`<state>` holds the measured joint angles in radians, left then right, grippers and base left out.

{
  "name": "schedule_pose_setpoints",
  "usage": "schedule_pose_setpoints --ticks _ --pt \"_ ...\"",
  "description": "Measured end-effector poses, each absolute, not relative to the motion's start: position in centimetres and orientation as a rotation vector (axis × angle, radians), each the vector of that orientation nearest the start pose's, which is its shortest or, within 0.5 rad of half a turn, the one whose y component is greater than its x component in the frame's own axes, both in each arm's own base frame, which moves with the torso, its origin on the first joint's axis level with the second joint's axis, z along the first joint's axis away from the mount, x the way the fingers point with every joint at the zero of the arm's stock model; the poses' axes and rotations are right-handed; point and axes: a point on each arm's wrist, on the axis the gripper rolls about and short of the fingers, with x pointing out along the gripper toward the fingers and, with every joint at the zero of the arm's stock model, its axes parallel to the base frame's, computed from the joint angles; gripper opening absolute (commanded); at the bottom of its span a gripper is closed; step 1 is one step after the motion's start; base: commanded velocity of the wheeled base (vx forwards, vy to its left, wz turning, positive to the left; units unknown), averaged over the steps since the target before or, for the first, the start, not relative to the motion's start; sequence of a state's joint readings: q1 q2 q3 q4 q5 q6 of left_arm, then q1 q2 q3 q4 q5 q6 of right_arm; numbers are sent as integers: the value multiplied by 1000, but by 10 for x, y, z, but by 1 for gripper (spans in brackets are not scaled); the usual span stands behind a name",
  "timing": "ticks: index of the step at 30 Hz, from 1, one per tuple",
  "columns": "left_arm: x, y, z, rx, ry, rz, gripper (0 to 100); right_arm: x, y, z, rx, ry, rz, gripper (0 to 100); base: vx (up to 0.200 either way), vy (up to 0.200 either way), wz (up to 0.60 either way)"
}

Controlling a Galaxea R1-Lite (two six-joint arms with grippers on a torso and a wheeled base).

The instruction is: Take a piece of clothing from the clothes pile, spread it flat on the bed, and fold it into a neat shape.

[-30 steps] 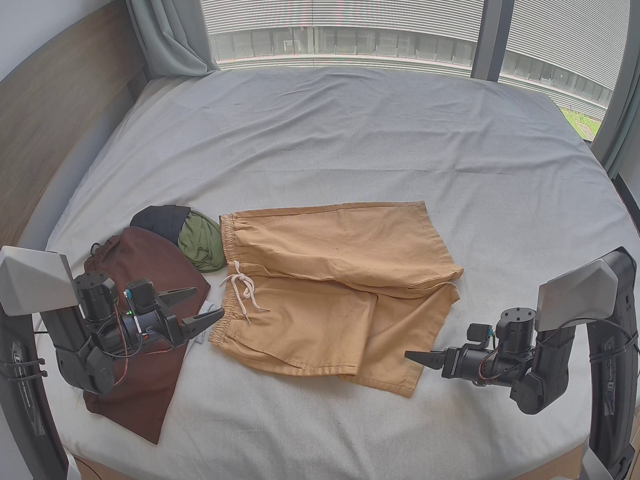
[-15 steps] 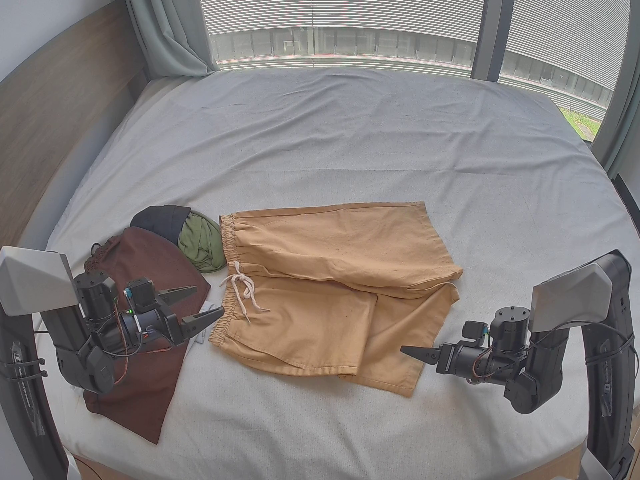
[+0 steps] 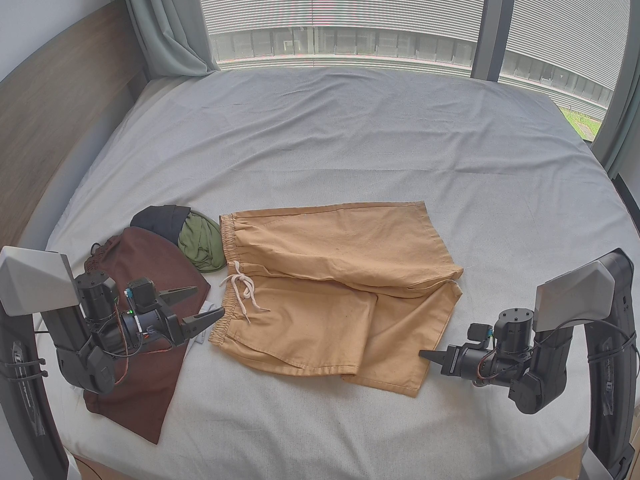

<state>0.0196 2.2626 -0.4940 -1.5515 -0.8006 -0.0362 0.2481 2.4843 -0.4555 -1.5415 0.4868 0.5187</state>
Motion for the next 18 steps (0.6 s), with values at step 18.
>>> schedule_pose_setpoints --ticks 18 --pt "325 -8 24 -122 217 -770 100 294 46 -38 497 631 523 0 0 0 0"
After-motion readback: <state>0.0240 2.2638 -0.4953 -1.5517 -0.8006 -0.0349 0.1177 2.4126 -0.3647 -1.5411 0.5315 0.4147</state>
